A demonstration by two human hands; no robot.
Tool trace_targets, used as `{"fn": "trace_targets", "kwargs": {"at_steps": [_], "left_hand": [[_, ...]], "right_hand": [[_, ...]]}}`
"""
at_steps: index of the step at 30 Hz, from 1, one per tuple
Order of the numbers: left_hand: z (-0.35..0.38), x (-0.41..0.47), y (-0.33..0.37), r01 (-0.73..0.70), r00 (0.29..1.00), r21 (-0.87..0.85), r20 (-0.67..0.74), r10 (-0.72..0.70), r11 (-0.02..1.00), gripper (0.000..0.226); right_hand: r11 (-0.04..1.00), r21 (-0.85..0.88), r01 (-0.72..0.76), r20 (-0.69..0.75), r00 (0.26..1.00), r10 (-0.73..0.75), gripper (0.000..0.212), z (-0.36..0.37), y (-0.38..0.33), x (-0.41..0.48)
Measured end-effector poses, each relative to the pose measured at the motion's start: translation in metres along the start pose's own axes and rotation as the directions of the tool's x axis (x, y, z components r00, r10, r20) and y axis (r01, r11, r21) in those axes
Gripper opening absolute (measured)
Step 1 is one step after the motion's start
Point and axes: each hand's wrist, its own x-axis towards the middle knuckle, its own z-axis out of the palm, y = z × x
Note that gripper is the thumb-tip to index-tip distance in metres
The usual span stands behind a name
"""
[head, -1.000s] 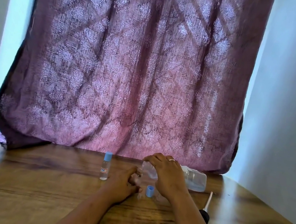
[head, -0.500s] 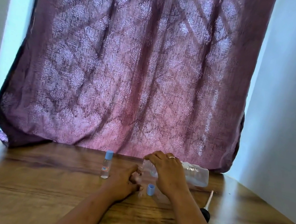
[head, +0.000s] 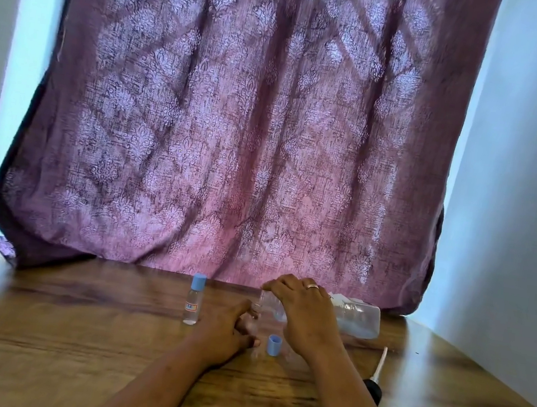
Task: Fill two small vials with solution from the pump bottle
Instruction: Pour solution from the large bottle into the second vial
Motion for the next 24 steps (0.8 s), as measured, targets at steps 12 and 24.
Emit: {"fn": "trace_targets", "kwargs": {"at_steps": [12,24], "left_hand": [[-0.0024,-0.0007,0.0023,0.045,0.999,-0.062,0.03,-0.043,0.997,0.039],[-0.0022,-0.0005,0.0046,0.136,0.99,-0.152,0.044,-0.131,0.979,0.043]], "right_hand": [[1.0,-0.025,0.009,0.002,1.0,-0.009,0.075,0.0001,-0.0014,0.0012],[1.0,-0.026,0.01,0.006,1.0,-0.01,0.076,0.001,-0.001,0.0006]]}}
